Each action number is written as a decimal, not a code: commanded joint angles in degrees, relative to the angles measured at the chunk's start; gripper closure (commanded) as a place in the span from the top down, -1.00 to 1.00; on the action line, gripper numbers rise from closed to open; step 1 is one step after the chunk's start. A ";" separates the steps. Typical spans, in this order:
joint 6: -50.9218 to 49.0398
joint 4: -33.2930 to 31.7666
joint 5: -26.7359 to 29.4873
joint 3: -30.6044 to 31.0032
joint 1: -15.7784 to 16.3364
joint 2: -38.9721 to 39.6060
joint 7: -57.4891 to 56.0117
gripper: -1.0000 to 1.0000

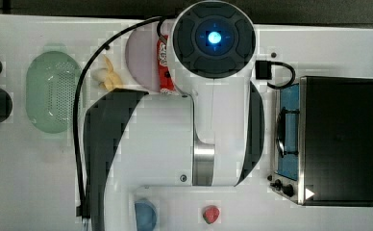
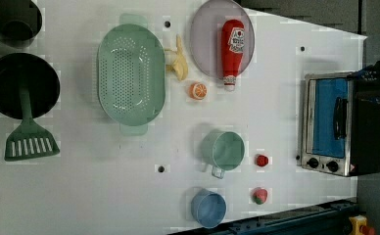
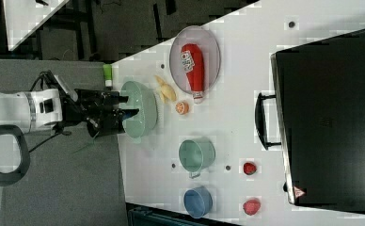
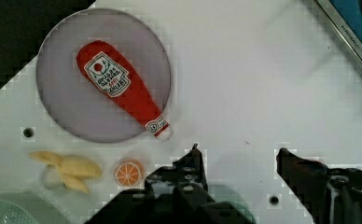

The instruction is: Pick ketchup from plate and place it on table.

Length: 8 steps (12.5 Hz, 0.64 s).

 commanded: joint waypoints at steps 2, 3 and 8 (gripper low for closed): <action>-10.36 -3.26 1.87 3.74 -6.02 -12.26 4.97 0.80; -10.32 -3.26 1.88 3.86 -5.96 -11.80 4.85 0.99; -7.57 -3.26 1.88 5.18 -5.77 -5.96 -0.59 1.00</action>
